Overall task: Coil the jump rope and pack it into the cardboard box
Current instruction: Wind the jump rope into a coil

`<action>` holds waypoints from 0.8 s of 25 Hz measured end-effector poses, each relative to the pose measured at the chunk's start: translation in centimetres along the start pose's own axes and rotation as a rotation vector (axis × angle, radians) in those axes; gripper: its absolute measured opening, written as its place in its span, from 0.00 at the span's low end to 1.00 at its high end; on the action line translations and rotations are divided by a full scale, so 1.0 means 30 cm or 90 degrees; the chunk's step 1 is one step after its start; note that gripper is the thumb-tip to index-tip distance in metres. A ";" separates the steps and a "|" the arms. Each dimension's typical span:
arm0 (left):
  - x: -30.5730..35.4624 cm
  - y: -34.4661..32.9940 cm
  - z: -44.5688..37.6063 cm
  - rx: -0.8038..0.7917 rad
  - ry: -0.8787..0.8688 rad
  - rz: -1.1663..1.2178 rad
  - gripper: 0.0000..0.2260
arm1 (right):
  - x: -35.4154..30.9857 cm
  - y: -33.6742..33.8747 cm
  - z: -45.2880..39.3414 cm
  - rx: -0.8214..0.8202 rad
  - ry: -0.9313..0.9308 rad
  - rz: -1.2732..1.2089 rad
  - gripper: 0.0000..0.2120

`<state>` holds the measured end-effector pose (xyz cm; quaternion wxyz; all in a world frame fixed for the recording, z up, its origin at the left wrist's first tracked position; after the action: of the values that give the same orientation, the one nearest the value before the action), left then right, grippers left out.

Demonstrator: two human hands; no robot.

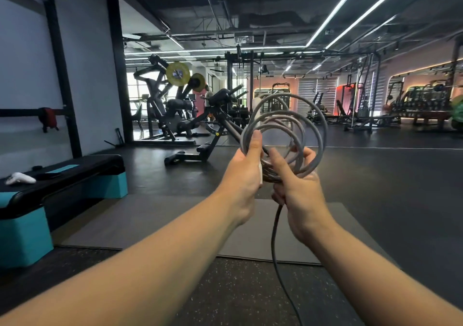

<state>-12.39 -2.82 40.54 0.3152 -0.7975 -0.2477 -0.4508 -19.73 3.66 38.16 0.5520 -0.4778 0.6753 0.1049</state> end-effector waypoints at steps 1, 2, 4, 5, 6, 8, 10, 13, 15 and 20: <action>-0.016 -0.004 0.004 0.037 0.001 -0.017 0.20 | 0.002 -0.010 -0.007 0.054 0.008 -0.018 0.16; -0.030 -0.006 0.009 0.067 0.008 -0.018 0.21 | 0.005 -0.015 -0.013 0.087 0.011 -0.023 0.17; -0.055 -0.002 0.014 0.094 0.016 0.013 0.23 | 0.014 -0.021 -0.024 0.106 -0.006 0.001 0.14; -0.065 0.008 0.012 0.087 0.008 0.017 0.22 | 0.014 -0.019 -0.030 0.117 -0.017 0.025 0.10; -0.066 0.017 0.015 0.062 -0.003 -0.012 0.20 | 0.017 -0.009 -0.038 0.135 -0.023 0.058 0.08; -0.076 0.042 0.008 0.001 -0.022 -0.126 0.15 | 0.016 0.021 -0.056 0.155 -0.017 0.146 0.09; -0.061 0.081 -0.009 0.023 -0.064 -0.247 0.28 | -0.002 0.043 -0.070 0.121 0.011 0.289 0.10; 0.063 0.116 -0.043 0.028 -0.301 -0.607 0.50 | -0.038 0.034 -0.055 -0.052 0.069 0.562 0.12; 0.156 0.074 -0.058 -0.199 -0.447 -0.905 0.45 | -0.049 0.016 -0.048 -0.168 0.095 0.735 0.14; 0.207 0.042 -0.113 -0.573 0.109 -0.864 0.13 | -0.080 -0.029 -0.036 -0.329 0.122 0.901 0.05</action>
<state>-10.51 -5.45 46.96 -0.3587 -0.4868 -0.4471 -0.6591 -19.92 3.77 40.93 0.1628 -0.0514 0.8196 0.5469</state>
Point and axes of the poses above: each hand's wrist, its own z-axis away from the middle knuckle, its own y-axis out of the back of the hand, x = y × z, the point moved 3 cm from there along -z, towards the middle knuckle, and after that the axes turned 8 degrees about -y, right-handed, at the moved point
